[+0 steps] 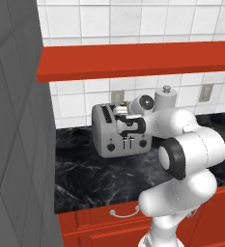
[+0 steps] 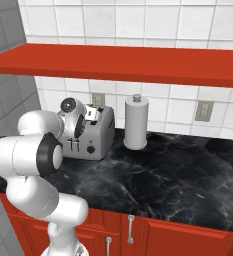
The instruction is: Start the toaster. Once the lever pops up, take the bread to the plate on the dining counter.
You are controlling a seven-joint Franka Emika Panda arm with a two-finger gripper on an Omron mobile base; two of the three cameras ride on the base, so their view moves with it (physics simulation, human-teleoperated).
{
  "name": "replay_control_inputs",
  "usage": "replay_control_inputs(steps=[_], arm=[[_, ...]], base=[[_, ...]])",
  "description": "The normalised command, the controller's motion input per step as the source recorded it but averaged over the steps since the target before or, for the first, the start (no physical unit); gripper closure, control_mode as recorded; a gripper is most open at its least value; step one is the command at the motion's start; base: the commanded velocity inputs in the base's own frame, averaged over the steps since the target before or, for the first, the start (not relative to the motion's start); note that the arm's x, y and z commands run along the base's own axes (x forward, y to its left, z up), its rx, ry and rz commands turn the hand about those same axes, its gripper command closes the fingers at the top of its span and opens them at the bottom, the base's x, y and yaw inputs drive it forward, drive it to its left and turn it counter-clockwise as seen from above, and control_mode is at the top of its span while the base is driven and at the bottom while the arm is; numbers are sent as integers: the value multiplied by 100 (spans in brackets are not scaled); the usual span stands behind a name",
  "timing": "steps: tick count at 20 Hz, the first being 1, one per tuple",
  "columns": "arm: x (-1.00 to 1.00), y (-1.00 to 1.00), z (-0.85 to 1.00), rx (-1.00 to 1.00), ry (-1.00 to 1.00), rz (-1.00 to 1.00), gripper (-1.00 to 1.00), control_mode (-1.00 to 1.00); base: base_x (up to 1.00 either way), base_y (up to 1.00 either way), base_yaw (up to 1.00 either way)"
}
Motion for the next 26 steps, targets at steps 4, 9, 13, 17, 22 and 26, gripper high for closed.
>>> replay_control_inputs(steps=[4, 9, 13, 17, 22, 26], arm=[[0, 0, 0, 0, 0, 0, 100, -100], [0, 0, 0, 0, 0, 0, 100, -100], [0, 0, 0, 0, 0, 0, 100, -100], [0, 0, 0, 0, 0, 0, 100, -100], [0, 0, 1, 0, -1, 0, 100, -100], [-2, 0, 26, 0, -7, 0, 100, -100]], base=[[0, 0, 0], [0, 0, 0], [0, 0, 0], [0, 0, 0], [0, 0, 0], [0, 0, 0]])
